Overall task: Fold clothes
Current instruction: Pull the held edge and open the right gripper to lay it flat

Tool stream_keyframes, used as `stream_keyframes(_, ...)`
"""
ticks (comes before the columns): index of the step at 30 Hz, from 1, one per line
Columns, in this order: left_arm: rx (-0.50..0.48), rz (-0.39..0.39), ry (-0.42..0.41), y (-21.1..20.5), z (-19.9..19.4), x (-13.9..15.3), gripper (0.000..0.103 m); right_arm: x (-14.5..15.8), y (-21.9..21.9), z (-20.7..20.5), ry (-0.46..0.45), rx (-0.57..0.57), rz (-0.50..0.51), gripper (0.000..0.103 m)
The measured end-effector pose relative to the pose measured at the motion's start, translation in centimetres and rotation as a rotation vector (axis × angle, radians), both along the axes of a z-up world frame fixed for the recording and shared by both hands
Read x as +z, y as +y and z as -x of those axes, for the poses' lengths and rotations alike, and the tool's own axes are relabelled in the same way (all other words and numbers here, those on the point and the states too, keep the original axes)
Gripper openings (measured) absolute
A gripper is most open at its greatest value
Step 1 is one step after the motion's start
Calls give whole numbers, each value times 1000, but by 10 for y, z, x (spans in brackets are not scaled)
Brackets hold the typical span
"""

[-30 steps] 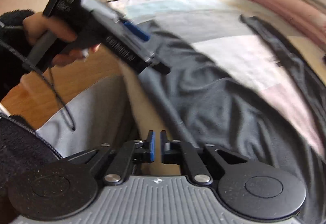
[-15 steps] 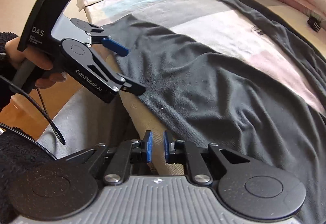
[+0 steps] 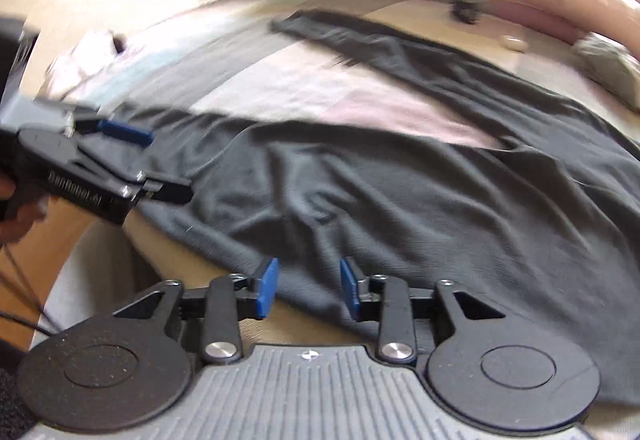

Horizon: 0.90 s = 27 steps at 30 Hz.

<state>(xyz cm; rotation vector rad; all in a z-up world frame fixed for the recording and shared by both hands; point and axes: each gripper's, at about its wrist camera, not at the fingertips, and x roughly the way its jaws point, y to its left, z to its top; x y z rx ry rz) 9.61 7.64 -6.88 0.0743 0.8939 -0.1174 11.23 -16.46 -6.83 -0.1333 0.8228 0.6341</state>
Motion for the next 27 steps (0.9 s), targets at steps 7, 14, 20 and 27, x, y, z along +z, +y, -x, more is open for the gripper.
stream_keyframes(7, -24, 26, -21, -28, -2, 13, 99, -1, -65, -2, 5, -299, 36, 54)
stream_keyframes(14, -38, -15, -32, -54, 16, 30, 99, 3, -103, 17, 21, -358, -112, 60)
stream_keyframes(20, -86, -35, -69, -76, 10, 43, 99, 5, -109, 20, 14, -365, -139, 62)
stream_keyframes(27, -114, -22, -34, -86, -15, 18, 99, 8, -112, 17, 5, -411, -112, 67)
